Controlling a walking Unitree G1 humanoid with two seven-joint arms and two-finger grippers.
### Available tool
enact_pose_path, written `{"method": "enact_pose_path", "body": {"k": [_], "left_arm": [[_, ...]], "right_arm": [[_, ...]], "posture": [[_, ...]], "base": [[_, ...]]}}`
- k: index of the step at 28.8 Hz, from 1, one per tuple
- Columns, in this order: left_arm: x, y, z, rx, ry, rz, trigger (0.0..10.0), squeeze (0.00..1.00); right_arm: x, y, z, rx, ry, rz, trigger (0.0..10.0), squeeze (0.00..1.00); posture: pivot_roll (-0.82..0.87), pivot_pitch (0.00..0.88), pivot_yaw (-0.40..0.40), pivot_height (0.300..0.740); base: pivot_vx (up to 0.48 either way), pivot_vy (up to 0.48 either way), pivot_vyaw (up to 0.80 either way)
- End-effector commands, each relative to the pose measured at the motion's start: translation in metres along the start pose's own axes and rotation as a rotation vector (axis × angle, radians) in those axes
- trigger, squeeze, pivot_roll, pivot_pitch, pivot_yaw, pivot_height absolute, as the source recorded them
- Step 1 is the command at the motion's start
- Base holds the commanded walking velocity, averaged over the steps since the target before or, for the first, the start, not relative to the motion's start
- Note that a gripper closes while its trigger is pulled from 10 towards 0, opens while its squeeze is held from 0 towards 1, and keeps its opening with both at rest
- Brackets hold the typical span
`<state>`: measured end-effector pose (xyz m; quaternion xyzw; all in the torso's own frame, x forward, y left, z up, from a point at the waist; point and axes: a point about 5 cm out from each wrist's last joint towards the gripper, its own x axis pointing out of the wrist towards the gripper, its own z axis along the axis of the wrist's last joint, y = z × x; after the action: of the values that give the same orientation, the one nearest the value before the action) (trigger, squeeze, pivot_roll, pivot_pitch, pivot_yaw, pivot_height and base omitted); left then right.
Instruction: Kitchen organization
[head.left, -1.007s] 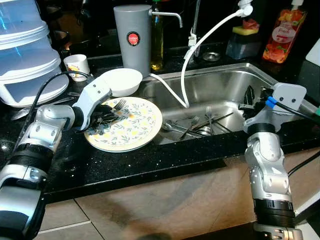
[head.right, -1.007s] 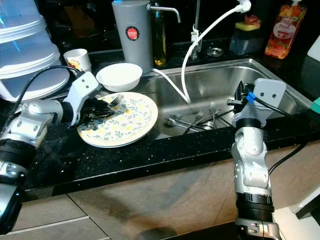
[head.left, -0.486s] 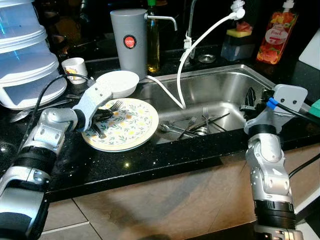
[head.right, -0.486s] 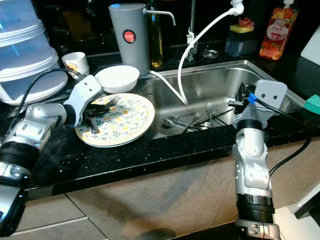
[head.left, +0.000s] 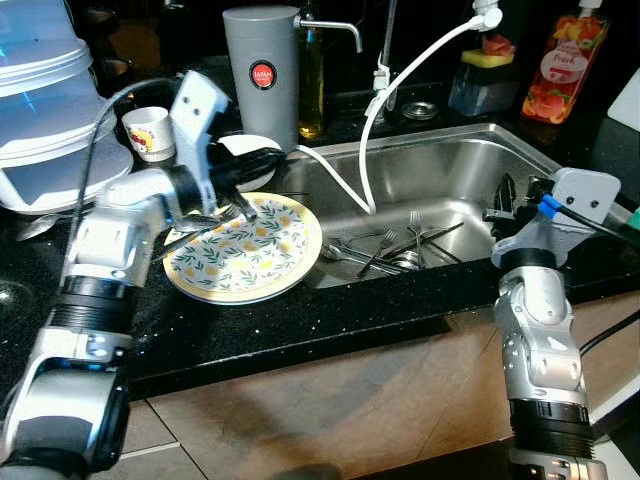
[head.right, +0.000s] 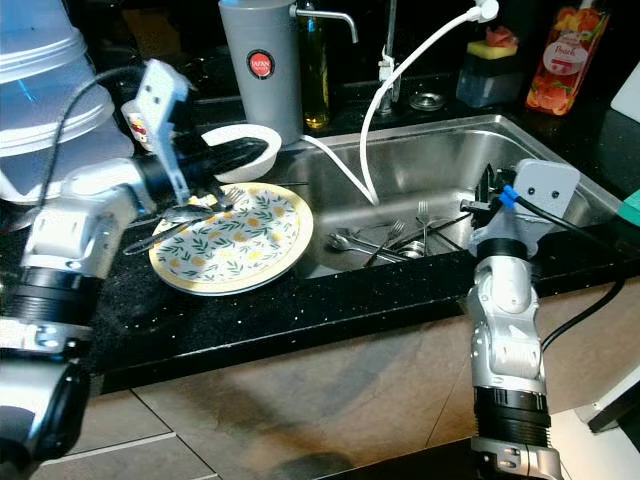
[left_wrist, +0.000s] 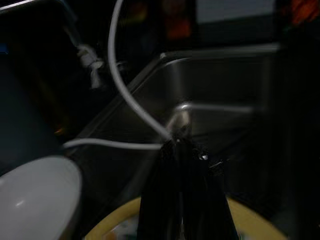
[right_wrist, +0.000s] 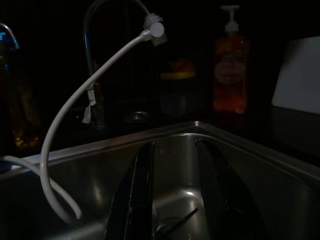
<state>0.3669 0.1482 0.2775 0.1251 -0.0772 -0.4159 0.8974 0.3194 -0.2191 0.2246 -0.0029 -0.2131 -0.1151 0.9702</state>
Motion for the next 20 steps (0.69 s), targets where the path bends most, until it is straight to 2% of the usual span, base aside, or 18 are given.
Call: {"method": "enact_pose_path", "body": {"k": [1, 2, 3, 5, 6, 7, 9, 10, 11, 12, 16, 20], "left_arm": [[-0.003, 0.014, -0.012, 0.108, 0.139, 0.109, 10.0, 0.57], [-0.009, 0.022, -0.021, 0.145, 0.215, 0.160, 10.0, 1.00], [-0.015, 0.028, -0.026, 0.157, 0.261, 0.197, 10.0, 1.00], [-0.027, 0.037, -0.028, 0.146, 0.287, 0.238, 10.0, 1.00], [-0.027, 0.037, -0.028, 0.146, 0.287, 0.238, 10.0, 1.00], [-0.042, 0.044, -0.028, 0.126, 0.309, 0.258, 10.0, 1.00], [-0.054, 0.048, -0.032, 0.109, 0.354, 0.244, 10.0, 1.00], [-0.063, 0.048, -0.037, 0.088, 0.410, 0.226, 10.0, 0.72], [-0.069, 0.049, -0.041, 0.072, 0.448, 0.215, 10.0, 0.72], [-0.078, 0.048, -0.047, 0.055, 0.496, 0.194, 10.0, 0.00], [-0.099, 0.053, -0.059, 0.031, 0.573, 0.192, 10.0, 0.00], [-0.103, 0.052, -0.066, 0.010, 0.593, 0.198, 10.0, 0.00]], "right_arm": [[0.000, 0.001, 0.001, 0.006, -0.005, 0.000, 10.0, 0.00], [0.000, 0.000, 0.001, 0.005, -0.005, -0.002, 10.0, 0.00], [0.000, 0.000, 0.001, 0.004, -0.005, -0.003, 10.0, 0.00], [-0.001, 0.000, 0.000, 0.004, -0.005, -0.004, 10.0, 0.00], [-0.001, 0.000, 0.000, 0.004, -0.005, -0.004, 10.0, 0.00], [-0.001, 0.000, 0.000, 0.004, -0.003, -0.004, 10.0, 0.00], [-0.001, 0.000, 0.000, 0.004, -0.002, -0.003, 10.0, 0.00], [-0.001, 0.000, -0.001, 0.005, -0.001, -0.002, 10.0, 0.00], [-0.001, 0.000, -0.001, 0.005, -0.001, -0.001, 10.0, 0.00], [0.000, 0.001, -0.001, 0.006, -0.001, 0.000, 10.0, 0.00], [0.000, 0.003, -0.002, 0.011, 0.002, 0.006, 10.0, 0.00], [0.001, 0.005, -0.002, 0.013, 0.004, 0.014, 10.0, 0.00]], "posture": [[0.00, 0.000, 0.046, 0.740], [0.00, 0.000, 0.047, 0.740], [0.00, 0.000, 0.047, 0.740], [0.00, 0.000, 0.047, 0.740], [0.00, 0.000, 0.047, 0.740], [0.00, 0.000, 0.047, 0.740], [0.00, 0.000, 0.047, 0.740], [0.00, 0.000, 0.047, 0.740], [0.00, 0.000, 0.047, 0.740], [0.01, 0.000, 0.043, 0.740], [0.02, 0.000, 0.036, 0.740], [0.03, 0.000, 0.033, 0.740]], "base": [[0.000, 0.000, 0.00], [0.000, 0.000, 0.00], [0.000, 0.000, 0.00], [0.000, 0.000, 0.00], [0.000, 0.000, 0.00], [0.000, 0.000, 0.00], [0.000, 0.000, 0.00], [0.000, 0.000, 0.00], [0.000, 0.000, 0.00], [0.000, 0.000, 0.00], [0.000, 0.000, 0.00], [0.000, 0.000, 0.00]]}}
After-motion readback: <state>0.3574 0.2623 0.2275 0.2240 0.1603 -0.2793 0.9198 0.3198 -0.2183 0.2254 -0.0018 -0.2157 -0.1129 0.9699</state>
